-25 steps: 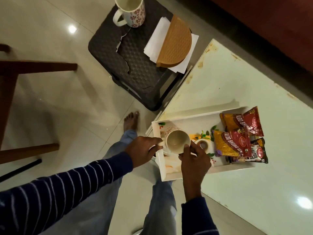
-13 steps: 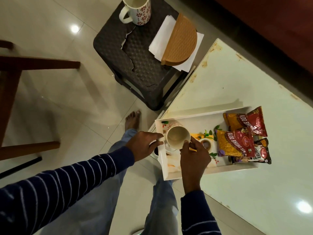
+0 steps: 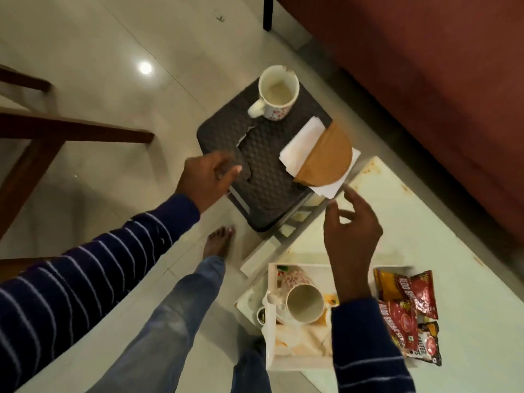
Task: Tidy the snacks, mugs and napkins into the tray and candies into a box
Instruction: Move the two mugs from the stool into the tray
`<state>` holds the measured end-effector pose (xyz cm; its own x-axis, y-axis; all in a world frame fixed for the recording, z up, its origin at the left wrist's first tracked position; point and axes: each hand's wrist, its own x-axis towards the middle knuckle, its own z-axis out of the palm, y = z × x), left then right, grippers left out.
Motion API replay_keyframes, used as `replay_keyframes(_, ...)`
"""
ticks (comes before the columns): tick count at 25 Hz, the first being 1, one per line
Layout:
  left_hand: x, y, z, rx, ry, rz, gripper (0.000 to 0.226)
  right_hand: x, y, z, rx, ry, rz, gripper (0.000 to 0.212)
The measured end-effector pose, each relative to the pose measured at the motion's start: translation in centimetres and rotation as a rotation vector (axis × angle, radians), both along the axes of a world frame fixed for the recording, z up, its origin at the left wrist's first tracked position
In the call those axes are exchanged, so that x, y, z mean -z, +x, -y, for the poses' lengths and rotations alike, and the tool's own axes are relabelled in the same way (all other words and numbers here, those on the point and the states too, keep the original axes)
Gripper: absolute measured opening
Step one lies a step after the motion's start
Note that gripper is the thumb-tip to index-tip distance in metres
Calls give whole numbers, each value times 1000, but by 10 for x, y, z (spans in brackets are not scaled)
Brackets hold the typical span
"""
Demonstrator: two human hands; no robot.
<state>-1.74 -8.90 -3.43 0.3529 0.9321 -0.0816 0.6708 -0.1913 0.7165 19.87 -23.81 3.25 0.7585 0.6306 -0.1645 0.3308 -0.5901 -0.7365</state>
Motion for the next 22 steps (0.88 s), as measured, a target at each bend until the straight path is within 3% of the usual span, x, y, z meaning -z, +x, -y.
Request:
replay_keyframes(5, -9, 46, -83, -35, 22, 72, 69, -10, 39, -134, -169, -71, 44, 43)
replay_keyframes(9, -4, 74, -117, -56, -46, 36, 76, -4, 47, -205, -314, -101, 10, 45)
replay_keyframes(15, 8, 79, -126, -20, -120, 17, 60, 25, 37, -242, -413, -215, -33, 31)
replay_keyframes(22, 9, 85, -115, 38, -103, -103, 23, 43, 32, -245, -337, -245, 56, 27)
